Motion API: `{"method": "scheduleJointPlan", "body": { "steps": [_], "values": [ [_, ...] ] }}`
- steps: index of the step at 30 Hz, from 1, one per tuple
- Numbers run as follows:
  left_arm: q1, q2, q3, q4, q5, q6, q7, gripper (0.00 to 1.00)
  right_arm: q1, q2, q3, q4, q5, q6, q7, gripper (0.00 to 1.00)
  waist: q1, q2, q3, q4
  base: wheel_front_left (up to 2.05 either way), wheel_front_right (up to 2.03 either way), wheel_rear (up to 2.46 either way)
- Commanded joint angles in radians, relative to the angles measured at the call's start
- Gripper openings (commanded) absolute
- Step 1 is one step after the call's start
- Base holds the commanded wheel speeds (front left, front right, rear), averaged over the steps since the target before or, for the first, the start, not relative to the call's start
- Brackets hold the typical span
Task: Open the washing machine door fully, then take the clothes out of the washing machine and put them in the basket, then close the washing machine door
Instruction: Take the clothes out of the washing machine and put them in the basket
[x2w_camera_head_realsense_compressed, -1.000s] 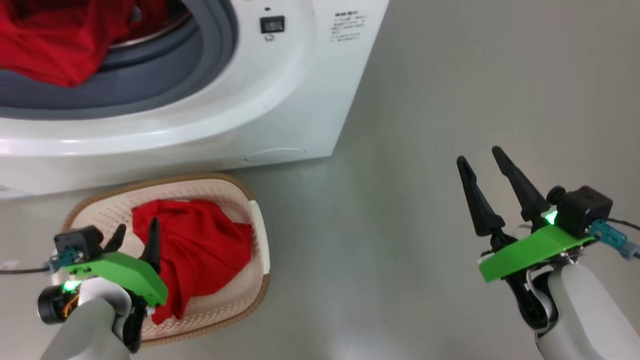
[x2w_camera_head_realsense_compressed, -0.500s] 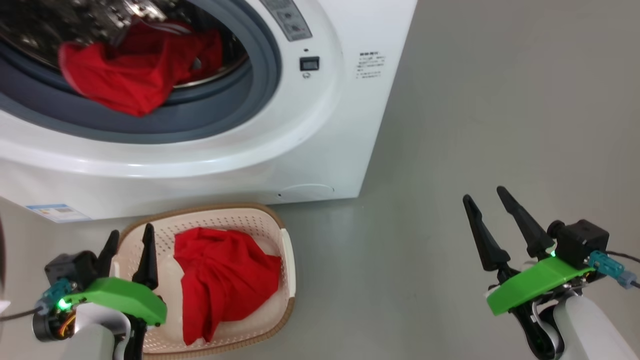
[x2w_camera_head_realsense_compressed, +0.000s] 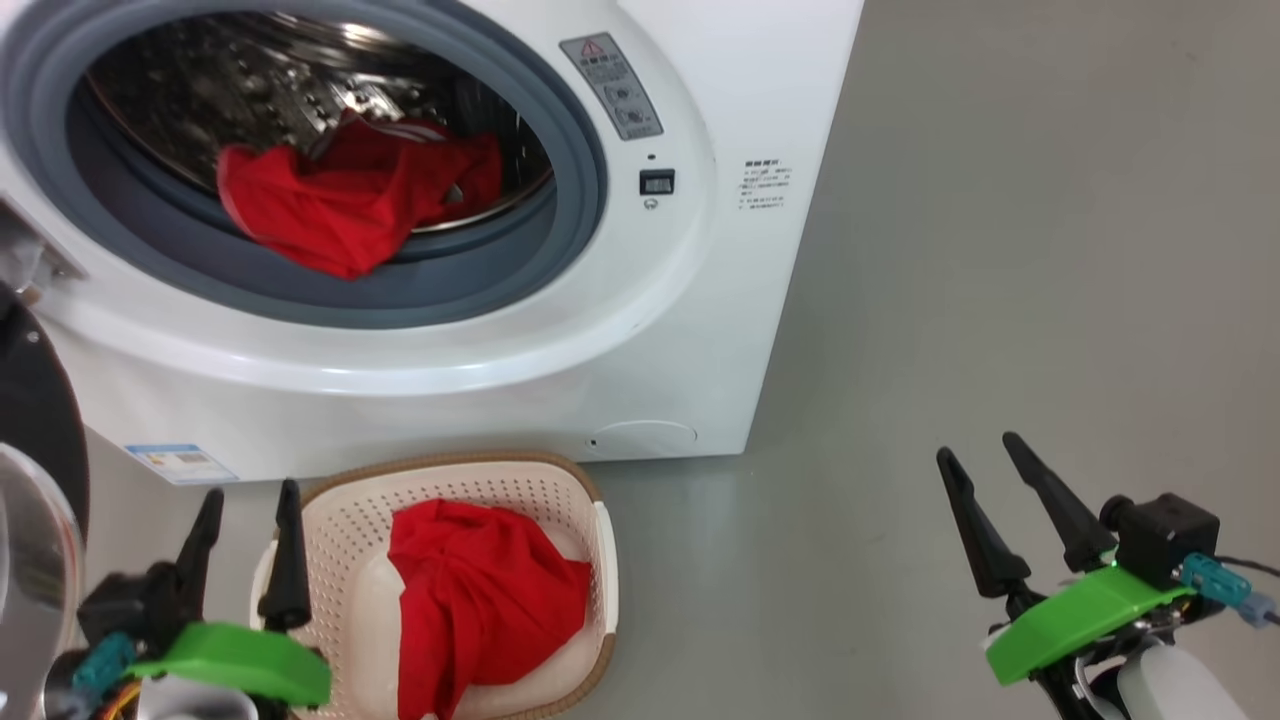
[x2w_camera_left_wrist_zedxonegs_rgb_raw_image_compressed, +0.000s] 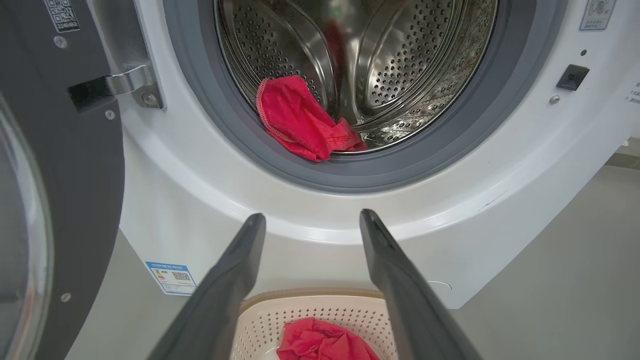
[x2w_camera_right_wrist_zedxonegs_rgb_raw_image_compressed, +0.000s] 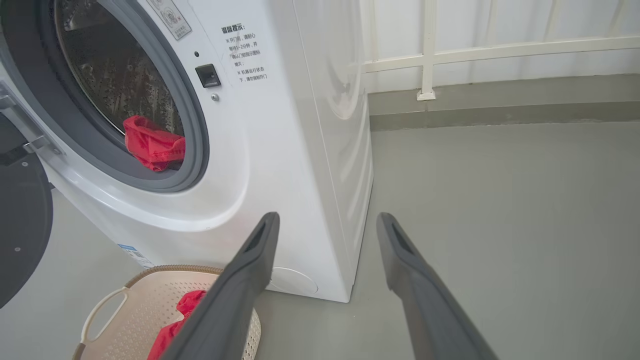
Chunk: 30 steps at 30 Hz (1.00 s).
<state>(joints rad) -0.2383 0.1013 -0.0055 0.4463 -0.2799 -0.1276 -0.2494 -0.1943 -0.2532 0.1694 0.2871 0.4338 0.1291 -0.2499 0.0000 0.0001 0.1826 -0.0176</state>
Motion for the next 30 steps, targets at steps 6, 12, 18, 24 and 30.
{"method": "scheduleJointPlan", "body": {
  "steps": [6,12,18,24,30],
  "values": [
    [0.099,0.014,0.059,-0.120,0.019,-0.003,-0.012,1.00,0.059,-0.023,0.010,-0.025,0.011,0.002,-0.012,1.00,0.0000,-0.0001,-0.046,0.007,0.00,0.00,0.00],
    [0.170,-0.003,0.087,-0.189,0.028,-0.003,-0.012,1.00,0.085,-0.028,0.005,-0.031,0.012,0.002,-0.012,1.00,0.0000,-0.0001,-0.054,0.005,0.00,0.00,0.00],
    [0.187,-0.013,0.097,-0.212,0.030,-0.003,-0.012,1.00,0.086,-0.026,0.003,-0.032,0.012,0.002,-0.012,1.00,0.0000,-0.0001,-0.051,0.003,0.00,0.00,0.00],
    [0.144,-0.011,0.078,-0.182,0.020,-0.003,-0.012,1.00,0.076,-0.022,0.006,-0.035,0.011,0.002,-0.012,1.00,0.0000,-0.0001,-0.030,-0.002,0.00,0.00,0.00],
    [0.033,0.017,0.044,-0.085,0.011,-0.003,-0.012,1.00,0.049,-0.013,0.003,-0.039,0.011,0.002,-0.012,1.00,0.0000,-0.0001,0.016,-0.013,0.00,0.00,0.00]
  ]
}}
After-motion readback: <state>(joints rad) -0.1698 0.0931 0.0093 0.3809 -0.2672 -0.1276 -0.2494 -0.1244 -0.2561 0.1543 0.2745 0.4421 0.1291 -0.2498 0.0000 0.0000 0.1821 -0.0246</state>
